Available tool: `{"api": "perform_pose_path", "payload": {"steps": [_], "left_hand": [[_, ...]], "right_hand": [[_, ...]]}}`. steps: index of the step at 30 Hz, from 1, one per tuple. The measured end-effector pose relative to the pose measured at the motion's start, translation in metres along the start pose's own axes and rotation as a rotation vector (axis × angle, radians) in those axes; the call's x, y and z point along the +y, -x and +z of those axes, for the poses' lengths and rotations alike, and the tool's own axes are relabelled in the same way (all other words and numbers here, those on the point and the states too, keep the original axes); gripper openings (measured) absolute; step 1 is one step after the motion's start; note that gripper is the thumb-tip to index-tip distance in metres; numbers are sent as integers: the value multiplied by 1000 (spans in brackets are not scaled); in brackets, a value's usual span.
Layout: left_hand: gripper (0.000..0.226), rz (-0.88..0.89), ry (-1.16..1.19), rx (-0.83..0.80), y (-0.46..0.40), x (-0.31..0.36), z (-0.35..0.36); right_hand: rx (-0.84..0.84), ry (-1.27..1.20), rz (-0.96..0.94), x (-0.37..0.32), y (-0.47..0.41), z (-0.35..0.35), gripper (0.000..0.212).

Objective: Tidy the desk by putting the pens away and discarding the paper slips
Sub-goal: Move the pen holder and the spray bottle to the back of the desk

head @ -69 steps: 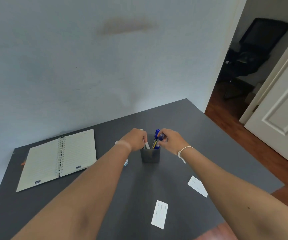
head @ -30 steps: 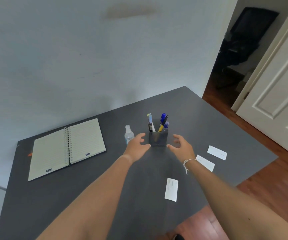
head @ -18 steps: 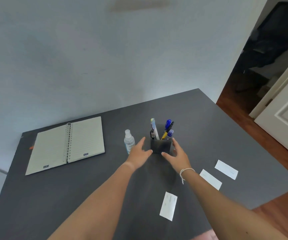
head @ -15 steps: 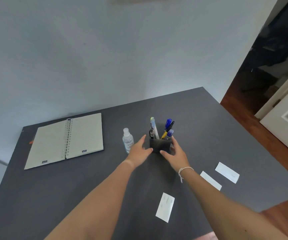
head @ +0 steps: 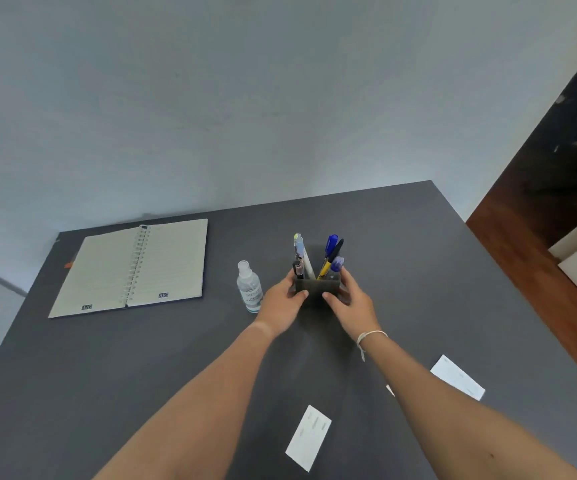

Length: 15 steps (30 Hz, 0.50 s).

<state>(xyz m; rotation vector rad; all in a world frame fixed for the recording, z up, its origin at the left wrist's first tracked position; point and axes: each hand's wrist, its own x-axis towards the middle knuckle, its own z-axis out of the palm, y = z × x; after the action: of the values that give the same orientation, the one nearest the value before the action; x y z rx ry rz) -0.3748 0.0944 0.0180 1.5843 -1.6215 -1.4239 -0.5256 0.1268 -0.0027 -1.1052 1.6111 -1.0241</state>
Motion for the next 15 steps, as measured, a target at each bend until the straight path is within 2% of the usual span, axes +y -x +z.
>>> {"api": "perform_pose_path", "payload": {"steps": [15], "left_hand": [[52, 6, 52, 185, -68, 57, 3]], "right_hand": [[-77, 35, -97, -42, -94, -29, 65]]}}
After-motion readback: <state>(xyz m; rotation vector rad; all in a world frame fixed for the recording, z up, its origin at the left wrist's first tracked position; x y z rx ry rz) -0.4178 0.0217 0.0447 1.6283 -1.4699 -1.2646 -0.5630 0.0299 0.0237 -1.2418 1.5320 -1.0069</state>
